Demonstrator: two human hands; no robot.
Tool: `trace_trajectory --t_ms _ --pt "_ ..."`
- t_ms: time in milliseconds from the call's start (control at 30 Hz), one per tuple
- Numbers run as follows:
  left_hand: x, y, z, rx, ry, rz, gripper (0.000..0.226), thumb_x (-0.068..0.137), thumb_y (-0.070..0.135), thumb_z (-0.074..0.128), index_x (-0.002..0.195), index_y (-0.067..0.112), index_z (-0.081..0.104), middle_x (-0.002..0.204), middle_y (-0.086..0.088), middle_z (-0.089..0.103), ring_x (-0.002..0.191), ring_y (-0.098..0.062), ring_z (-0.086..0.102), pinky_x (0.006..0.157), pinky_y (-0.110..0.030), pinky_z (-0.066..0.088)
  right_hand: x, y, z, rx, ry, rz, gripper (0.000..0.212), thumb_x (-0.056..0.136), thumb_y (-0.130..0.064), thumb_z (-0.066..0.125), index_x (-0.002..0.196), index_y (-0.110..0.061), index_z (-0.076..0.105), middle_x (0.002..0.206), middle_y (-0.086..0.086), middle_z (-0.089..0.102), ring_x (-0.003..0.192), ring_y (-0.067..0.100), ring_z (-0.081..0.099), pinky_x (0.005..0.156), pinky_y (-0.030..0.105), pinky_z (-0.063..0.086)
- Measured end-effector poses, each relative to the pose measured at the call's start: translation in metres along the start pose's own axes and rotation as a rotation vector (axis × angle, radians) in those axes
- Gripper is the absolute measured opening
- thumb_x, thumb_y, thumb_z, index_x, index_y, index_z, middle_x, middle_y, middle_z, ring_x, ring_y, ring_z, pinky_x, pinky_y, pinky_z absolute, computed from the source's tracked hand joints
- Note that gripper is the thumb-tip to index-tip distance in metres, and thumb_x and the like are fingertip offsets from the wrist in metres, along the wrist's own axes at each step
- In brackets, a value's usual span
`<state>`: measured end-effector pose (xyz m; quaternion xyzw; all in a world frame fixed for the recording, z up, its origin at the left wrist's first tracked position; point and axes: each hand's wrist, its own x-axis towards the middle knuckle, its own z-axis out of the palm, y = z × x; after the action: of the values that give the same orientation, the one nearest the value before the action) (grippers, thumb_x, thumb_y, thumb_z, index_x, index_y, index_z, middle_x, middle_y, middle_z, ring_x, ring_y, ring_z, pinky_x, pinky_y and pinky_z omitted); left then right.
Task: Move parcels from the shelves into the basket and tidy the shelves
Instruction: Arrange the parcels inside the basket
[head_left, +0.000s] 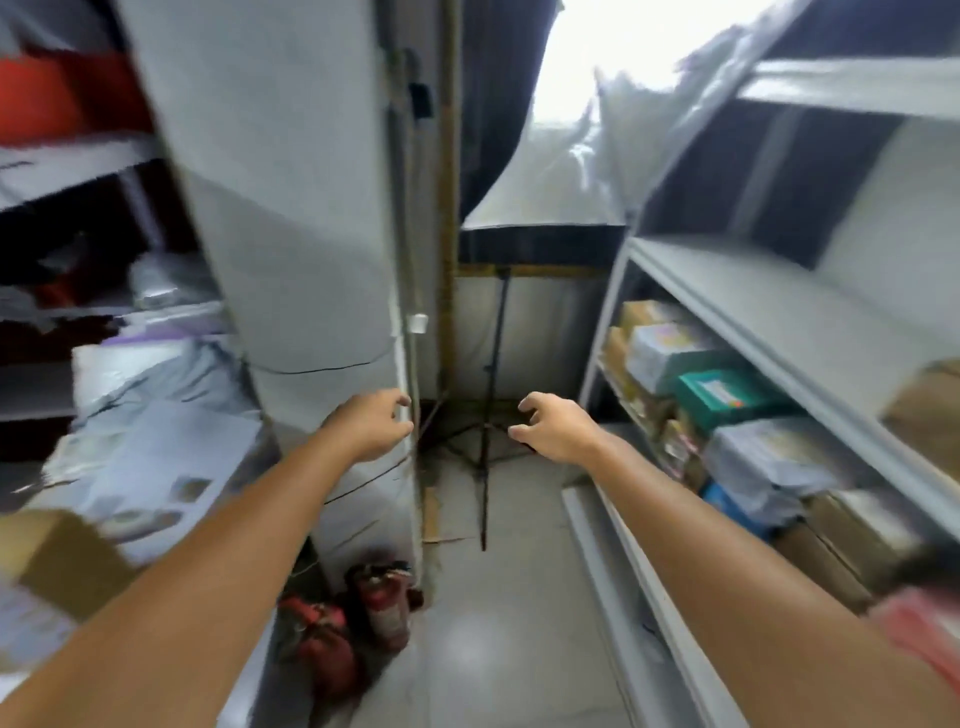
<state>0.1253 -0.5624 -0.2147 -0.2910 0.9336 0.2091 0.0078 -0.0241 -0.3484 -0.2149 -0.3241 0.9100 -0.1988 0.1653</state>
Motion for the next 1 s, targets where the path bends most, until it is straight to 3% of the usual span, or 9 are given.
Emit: trace_trajectory --t_ms 233,433,567,700,1000 --pt "0.038 0.087 0.069 0.049 -0.185 0.37 0.043 0.091 0.038 0.058 0.133 0.03 0.055 0.125 0.002 0.064 0.116 -0.021 0.058 0.093 -0.03 0.047 -0.085 0.096 -0.006 0.081 0.133 0.388 0.054 0.094 -0.043 0.059 0.14 -0.018 0.047 0.139 0.007 0.054 0.126 0.025 0.051 0.104 0.038 0.043" --pt "0.003 0.175 0.13 0.066 -0.333 0.647 0.041 0.089 0.034 0.061 0.129 0.027 0.058 0.121 -0.002 0.066 0.109 -0.023 0.061 0.092 -0.033 0.05 -0.199 0.154 -0.002 0.141 0.26 0.677 0.045 0.092 -0.04 0.063 0.13 -0.017 0.055 0.129 0.008 0.06 0.114 0.026 0.058 0.093 0.034 0.048" --pt "-0.04 0.235 0.165 0.107 -0.398 0.8 0.044 0.093 0.035 0.061 0.135 0.024 0.054 0.127 -0.005 0.063 0.113 -0.025 0.06 0.097 -0.034 0.047 -0.275 0.181 -0.003 0.166 0.363 0.811 0.039 0.09 -0.036 0.065 0.123 -0.015 0.06 0.125 0.01 0.063 0.11 0.028 0.06 0.092 0.033 0.049" --pt "-0.094 0.281 0.196 0.116 -0.428 0.932 0.04 0.093 0.033 0.062 0.131 0.022 0.057 0.123 -0.007 0.064 0.111 -0.026 0.061 0.093 -0.032 0.047 -0.343 0.205 0.001 0.223 0.43 0.908 0.041 0.092 -0.034 0.064 0.128 -0.017 0.057 0.126 0.009 0.063 0.108 0.026 0.061 0.083 0.028 0.048" --pt "-0.209 0.354 0.269 0.139 -0.518 1.1 0.041 0.091 0.031 0.064 0.13 0.019 0.059 0.122 -0.01 0.066 0.112 -0.031 0.061 0.095 -0.036 0.049 -0.483 0.262 0.034 0.28 0.494 1.084 0.047 0.091 -0.041 0.065 0.131 -0.018 0.056 0.129 0.007 0.061 0.113 0.027 0.058 0.088 0.032 0.047"
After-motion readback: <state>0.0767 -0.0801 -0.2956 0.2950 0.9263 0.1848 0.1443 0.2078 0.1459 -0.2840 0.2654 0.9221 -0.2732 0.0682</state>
